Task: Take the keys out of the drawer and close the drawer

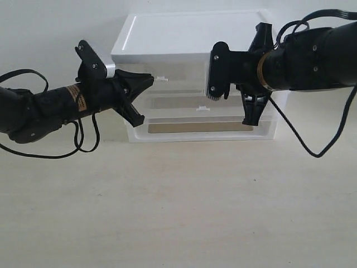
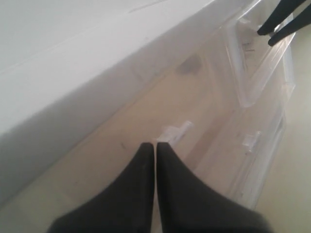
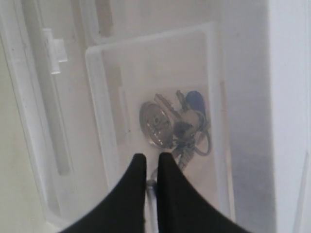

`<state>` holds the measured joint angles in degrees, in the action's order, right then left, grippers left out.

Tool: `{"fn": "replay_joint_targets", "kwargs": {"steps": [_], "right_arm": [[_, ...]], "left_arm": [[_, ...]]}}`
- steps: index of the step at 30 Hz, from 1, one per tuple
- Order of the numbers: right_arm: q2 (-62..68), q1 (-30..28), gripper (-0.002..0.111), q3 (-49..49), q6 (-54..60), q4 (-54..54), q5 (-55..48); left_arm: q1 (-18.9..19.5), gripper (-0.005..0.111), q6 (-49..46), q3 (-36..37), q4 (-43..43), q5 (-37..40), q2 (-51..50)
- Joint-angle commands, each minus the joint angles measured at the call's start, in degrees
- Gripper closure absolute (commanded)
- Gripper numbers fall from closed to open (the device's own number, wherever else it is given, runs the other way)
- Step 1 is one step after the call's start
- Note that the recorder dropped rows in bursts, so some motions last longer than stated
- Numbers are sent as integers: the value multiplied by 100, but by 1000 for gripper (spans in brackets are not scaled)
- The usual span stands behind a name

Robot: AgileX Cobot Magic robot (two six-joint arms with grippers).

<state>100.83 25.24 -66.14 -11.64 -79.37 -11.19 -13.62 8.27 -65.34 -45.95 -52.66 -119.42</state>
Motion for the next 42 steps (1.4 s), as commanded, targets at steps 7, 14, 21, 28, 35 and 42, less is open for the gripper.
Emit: {"fn": "replay_joint_targets", "kwargs": {"steps": [7, 14, 21, 28, 35, 42], "right_arm": [[-36, -4, 108, 64, -315, 307, 879], [-162, 8, 108, 486, -317, 307, 1119], [-562, 163, 108, 668, -875, 688, 1045], [-1675, -421, 108, 668, -1443, 1577, 936], [-1668, -2507, 108, 535, -2793, 2659, 1168], [-147, -2994, 108, 521, -3774, 2674, 2684]], "left_arm": [[-23, 102, -171, -459, 1872, 1175, -378], [-23, 102, -188, -471, 1882, 1188, -378], [-23, 102, -188, -471, 1960, 1228, -378], [-23, 102, -188, -413, 1960, 1241, -311], [-23, 102, -188, 232, 1385, 715, 503], [74, 102, -162, 707, 1098, 93, 1058]]}}
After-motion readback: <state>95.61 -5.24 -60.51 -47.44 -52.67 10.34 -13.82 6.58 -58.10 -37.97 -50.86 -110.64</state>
